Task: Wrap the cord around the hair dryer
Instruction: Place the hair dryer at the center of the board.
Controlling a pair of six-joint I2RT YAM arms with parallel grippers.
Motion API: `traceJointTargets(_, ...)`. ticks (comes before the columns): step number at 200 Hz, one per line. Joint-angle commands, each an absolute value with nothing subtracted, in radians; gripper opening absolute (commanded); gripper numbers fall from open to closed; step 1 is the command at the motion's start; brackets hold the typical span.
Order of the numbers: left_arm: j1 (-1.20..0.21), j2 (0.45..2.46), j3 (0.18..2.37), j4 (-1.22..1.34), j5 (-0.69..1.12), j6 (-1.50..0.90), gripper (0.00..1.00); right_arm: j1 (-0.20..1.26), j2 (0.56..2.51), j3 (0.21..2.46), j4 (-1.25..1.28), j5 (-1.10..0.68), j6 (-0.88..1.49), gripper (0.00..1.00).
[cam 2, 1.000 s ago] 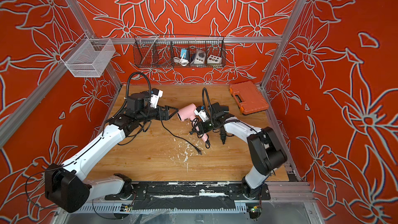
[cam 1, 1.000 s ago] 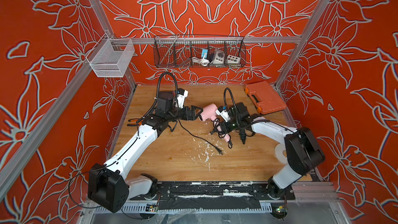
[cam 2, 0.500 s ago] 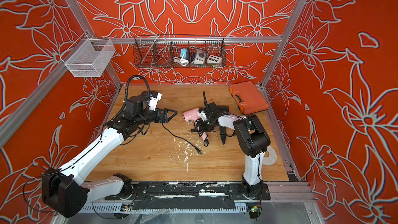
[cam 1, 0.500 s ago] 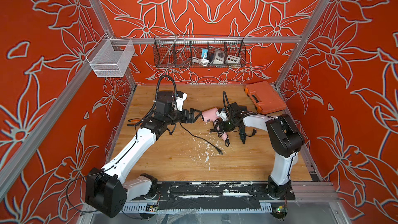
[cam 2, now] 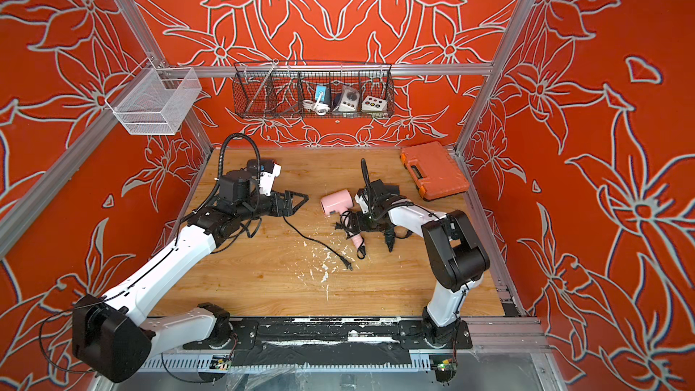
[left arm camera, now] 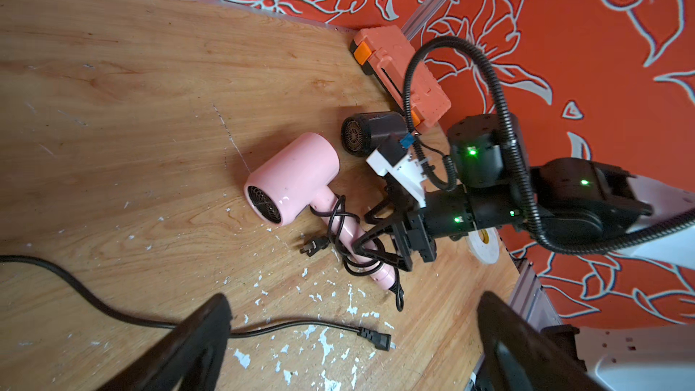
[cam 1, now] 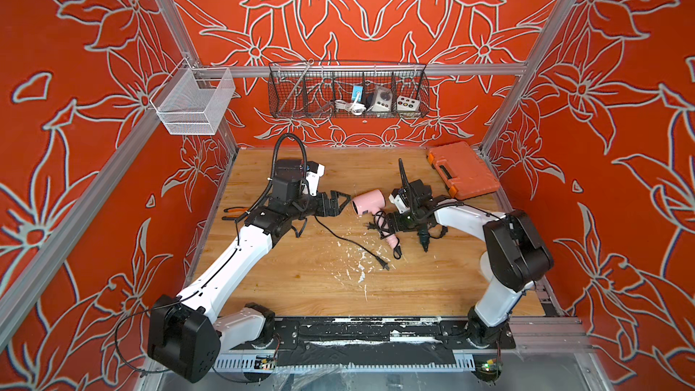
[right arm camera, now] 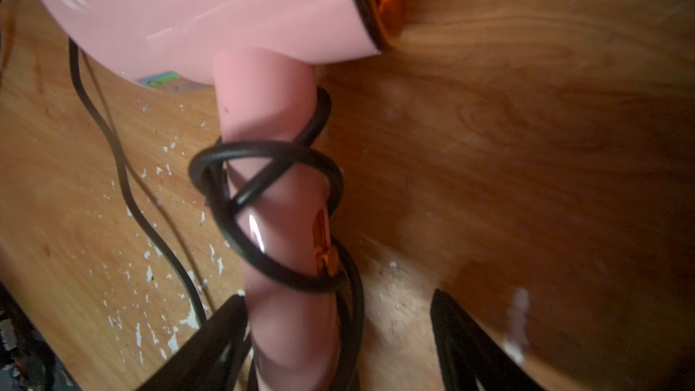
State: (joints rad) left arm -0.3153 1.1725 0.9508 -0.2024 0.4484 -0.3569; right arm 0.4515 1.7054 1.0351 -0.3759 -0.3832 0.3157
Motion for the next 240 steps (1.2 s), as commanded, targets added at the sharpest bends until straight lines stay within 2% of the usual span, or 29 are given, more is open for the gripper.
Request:
traceJointTargets(1,-0.316,1.148,0.948,-0.235,0.388,-0.367,0.99,0.446,1.616,1.032,-0.448,-0.277,0.318,0.86)
traceJointTargets(36,-0.309,1.159,0.964,-0.307,0.303,-0.375,0.99,0.446,1.498,1.031,-0.494,-0.269,0.307,0.90)
traceJointTargets(55,-0.300,1.168,0.985,-0.367,0.227,-0.375,0.99,0.446,1.438,1.025,-0.513,-0.274,0.297,0.99)
traceJointTargets(119,-0.173,1.250,1.053,-0.529,0.054,-0.342,0.90,0.446,1.266,0.949,-0.525,-0.315,0.290,0.99)
traceJointTargets(184,-0.139,1.495,1.250,-0.640,-0.135,-0.205,0.79,0.448,1.202,0.905,-0.526,-0.360,0.281,0.99)
traceJointTargets(240,-0.012,1.735,1.457,-0.716,-0.042,-0.147,0.74,0.448,1.163,0.877,-0.526,-0.392,0.276,0.99)
